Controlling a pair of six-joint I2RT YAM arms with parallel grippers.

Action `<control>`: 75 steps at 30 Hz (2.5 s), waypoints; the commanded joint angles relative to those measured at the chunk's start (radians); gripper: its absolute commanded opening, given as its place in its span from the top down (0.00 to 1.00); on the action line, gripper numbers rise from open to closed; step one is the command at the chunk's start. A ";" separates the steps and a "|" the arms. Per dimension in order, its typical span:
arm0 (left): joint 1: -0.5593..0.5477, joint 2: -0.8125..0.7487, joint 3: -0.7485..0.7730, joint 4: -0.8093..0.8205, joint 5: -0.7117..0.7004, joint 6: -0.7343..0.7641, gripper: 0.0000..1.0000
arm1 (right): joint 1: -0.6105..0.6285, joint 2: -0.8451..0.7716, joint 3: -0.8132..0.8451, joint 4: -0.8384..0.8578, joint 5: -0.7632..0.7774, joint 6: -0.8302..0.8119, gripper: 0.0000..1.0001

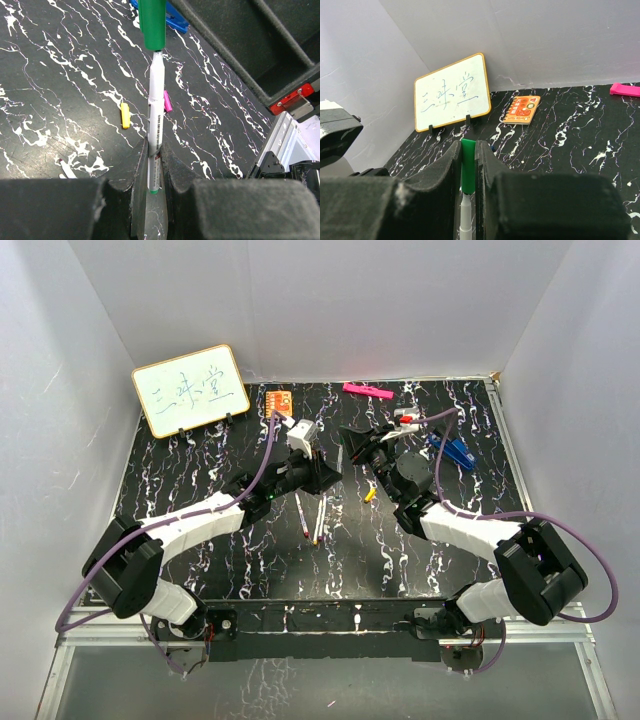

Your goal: Insert the pens into the pen caps

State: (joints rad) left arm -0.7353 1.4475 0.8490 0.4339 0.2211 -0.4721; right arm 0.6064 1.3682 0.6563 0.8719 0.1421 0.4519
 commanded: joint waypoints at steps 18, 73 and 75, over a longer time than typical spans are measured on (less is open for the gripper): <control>-0.003 -0.016 0.013 0.036 -0.047 0.015 1.00 | -0.004 -0.007 -0.003 0.001 -0.061 0.019 1.00; 0.152 -0.122 0.089 0.154 -0.077 -0.024 1.00 | 0.081 0.186 0.023 -0.242 -0.304 0.010 1.00; 0.153 -0.123 0.076 0.134 -0.070 -0.026 1.00 | 0.080 0.193 0.054 -0.242 -0.274 0.007 1.00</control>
State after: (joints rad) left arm -0.6247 1.4010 0.8494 0.3210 0.2184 -0.4988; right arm 0.6434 1.5101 0.7059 0.8745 -0.0818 0.4530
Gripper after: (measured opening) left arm 0.104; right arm 0.111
